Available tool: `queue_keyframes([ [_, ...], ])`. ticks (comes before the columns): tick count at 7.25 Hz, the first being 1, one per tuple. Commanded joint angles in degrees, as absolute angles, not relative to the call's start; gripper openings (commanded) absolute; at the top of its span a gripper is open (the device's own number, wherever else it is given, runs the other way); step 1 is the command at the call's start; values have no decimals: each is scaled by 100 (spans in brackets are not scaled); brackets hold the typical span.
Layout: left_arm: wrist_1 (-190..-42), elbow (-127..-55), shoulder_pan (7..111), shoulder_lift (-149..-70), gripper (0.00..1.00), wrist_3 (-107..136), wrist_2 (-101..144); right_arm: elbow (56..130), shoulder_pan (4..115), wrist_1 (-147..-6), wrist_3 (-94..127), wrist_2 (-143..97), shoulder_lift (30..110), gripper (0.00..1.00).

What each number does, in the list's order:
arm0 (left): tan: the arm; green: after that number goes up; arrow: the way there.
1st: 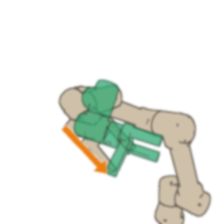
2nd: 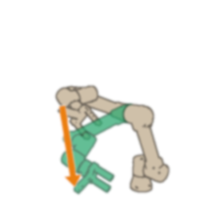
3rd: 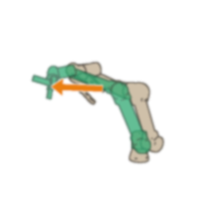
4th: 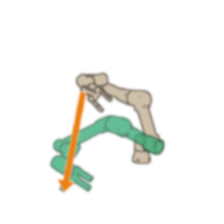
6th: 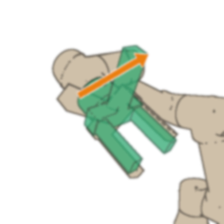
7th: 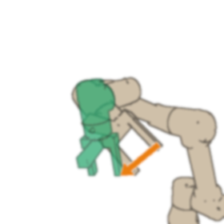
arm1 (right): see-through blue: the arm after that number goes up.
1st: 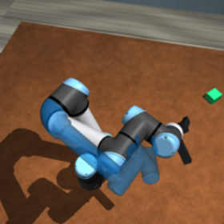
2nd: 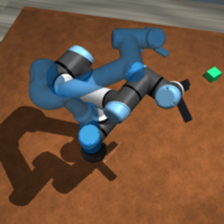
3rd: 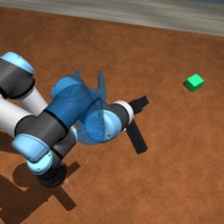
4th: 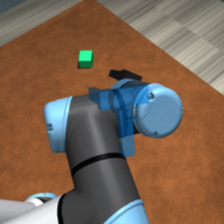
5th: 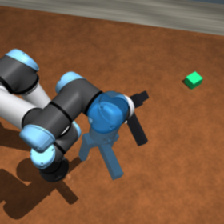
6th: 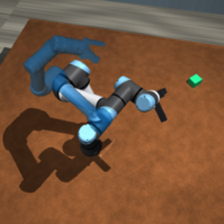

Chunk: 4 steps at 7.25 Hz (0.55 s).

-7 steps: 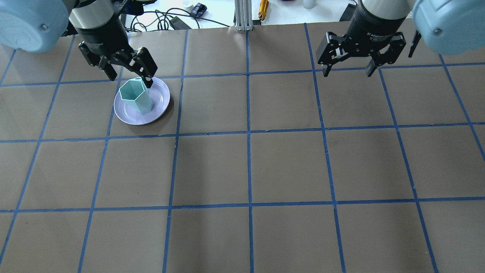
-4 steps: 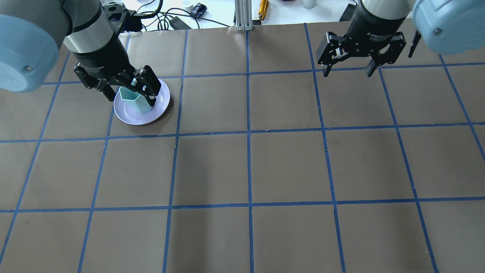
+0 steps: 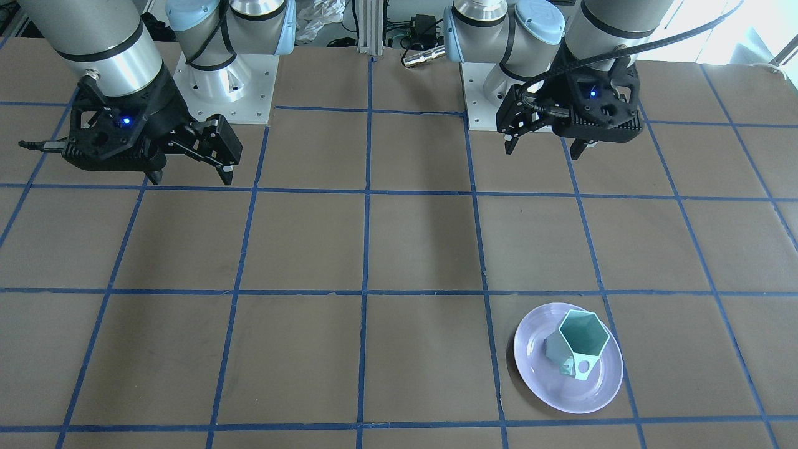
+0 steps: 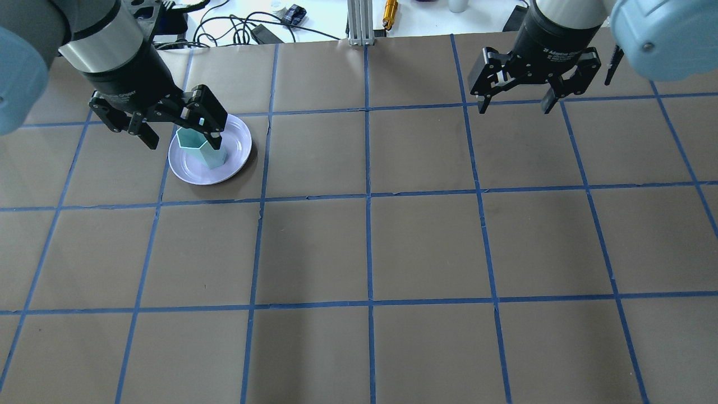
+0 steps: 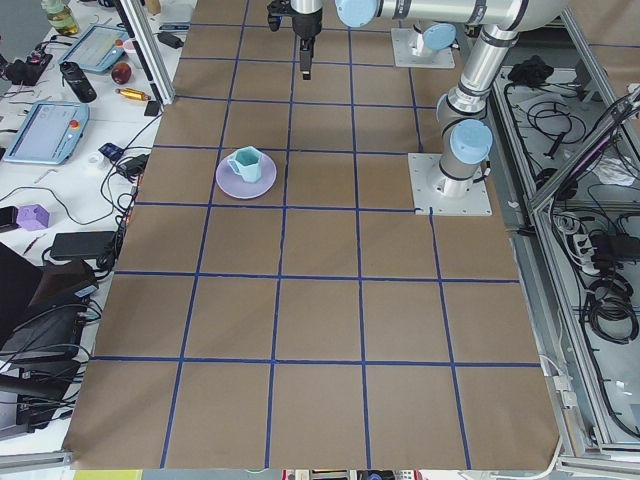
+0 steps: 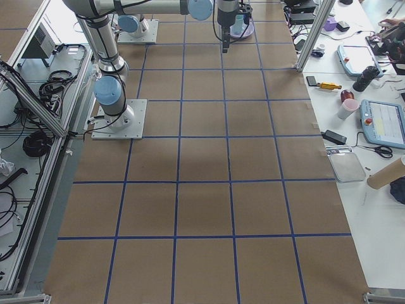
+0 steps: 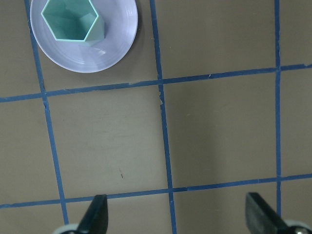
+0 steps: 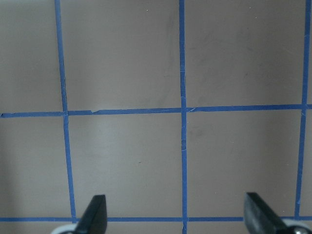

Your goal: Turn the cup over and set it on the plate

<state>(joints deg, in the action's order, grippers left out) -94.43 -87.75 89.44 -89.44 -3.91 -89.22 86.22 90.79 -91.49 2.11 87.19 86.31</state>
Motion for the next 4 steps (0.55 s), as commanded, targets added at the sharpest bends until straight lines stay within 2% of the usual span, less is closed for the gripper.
queue_keyframes([
  [1,-9615,-8578,8938,-9062,100,-351,-8938,8622,9079,-9149,211,8719,8631,100],
  [4,-9589,-8640,8938,-9044,100,-404,-8938,8622,9079,-9149,211,8719,8631,100],
])
